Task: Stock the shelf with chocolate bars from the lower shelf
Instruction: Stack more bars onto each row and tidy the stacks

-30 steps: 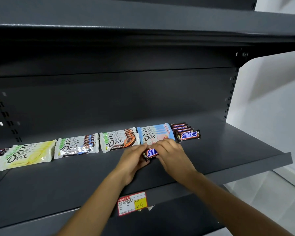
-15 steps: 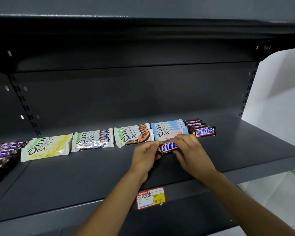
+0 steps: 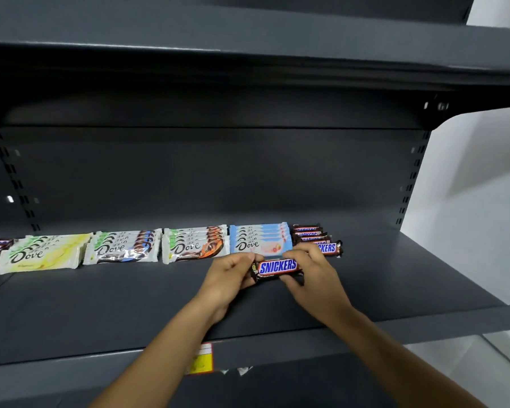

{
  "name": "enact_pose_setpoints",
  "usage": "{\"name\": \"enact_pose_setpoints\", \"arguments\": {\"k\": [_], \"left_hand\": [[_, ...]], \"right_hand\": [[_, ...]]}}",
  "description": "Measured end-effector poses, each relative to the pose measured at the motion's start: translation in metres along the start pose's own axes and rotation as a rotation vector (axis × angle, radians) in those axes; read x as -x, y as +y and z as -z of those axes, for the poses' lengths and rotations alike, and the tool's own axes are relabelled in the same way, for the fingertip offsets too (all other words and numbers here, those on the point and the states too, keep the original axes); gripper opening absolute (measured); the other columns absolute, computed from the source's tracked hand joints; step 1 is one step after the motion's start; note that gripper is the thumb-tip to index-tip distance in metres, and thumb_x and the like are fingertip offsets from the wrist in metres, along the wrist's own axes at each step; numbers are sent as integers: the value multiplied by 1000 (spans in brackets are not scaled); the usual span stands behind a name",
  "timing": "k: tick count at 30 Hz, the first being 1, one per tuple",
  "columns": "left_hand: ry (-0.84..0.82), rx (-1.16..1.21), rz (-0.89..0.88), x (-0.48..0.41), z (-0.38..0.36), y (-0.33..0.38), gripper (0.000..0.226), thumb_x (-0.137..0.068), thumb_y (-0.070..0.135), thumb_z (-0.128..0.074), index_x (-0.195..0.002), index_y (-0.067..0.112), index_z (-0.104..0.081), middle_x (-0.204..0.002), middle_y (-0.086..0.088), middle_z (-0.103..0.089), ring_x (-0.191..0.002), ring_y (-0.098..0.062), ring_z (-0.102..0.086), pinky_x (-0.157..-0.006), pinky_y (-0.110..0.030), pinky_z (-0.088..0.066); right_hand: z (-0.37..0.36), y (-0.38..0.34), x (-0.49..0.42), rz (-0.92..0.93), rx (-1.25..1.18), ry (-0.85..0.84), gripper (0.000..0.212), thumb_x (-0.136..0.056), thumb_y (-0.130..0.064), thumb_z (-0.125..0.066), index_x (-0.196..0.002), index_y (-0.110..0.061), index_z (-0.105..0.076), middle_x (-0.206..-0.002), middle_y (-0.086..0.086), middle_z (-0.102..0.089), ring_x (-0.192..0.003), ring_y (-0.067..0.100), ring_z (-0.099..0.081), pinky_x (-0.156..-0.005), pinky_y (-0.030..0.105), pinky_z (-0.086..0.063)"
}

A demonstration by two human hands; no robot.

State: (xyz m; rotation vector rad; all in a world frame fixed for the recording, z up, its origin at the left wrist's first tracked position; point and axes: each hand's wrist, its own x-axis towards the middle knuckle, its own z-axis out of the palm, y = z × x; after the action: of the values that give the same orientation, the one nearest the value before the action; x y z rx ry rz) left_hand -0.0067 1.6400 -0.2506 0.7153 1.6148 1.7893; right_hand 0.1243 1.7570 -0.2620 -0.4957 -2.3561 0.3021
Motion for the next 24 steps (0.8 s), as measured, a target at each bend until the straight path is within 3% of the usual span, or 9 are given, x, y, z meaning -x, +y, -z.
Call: {"name": "enact_pose_setpoints", "arguments": {"k": [5, 11, 14, 20, 24], "left_hand": [[-24, -243, -11, -13, -35, -6, 8, -84, 10, -67, -91, 14, -69, -71, -1, -62, -63, -9, -54, -62, -17, -47], [135, -589, -117, -40, -72, -10, 8, -78, 19, -75, -83, 24, -70, -69, 4, -64, -62, -10, -55, -71, -29, -50], [183, -701, -155, -50, -91, -9, 11, -79, 24, -74, -90, 22, -71, -74, 5, -65, -69, -9, -58, -70, -23, -47], [279, -818, -172, -61, -109, -18, 27, -80, 28, -72, -105, 19, -68, -90, 5, -66, -90, -12, -62, -82, -22, -45], [311, -844, -200, -63, -109, -25, 31, -77, 31, -74, -104, 18, -65, -98, 2, -66, -93, -15, -62, -85, -27, -47]], "right_hand": [[15, 41, -3, -9, 28, -106, 38, -77, -22, -74, -112, -13, -63, -114, 0, -54, -101, 14, -54, -84, 18, -36], [26, 79, -16, -61, -7, -140, 34, -78, -11, -69, -111, -14, -61, -119, 1, -49, -102, 15, -54, -83, 16, -36], [31, 95, -25, -117, -13, -144, 33, -80, -11, -67, -112, -15, -60, -120, 0, -48, -101, 13, -53, -81, 14, -34], [25, 113, -29, -186, -45, -132, 32, -82, -14, -68, -113, -14, -59, -118, 2, -49, -99, 14, -53, -81, 16, -38], [17, 118, -27, -236, -41, -88, 37, -80, -18, -70, -114, -14, -56, -117, 3, -50, -106, 17, -48, -84, 21, -39]]}}
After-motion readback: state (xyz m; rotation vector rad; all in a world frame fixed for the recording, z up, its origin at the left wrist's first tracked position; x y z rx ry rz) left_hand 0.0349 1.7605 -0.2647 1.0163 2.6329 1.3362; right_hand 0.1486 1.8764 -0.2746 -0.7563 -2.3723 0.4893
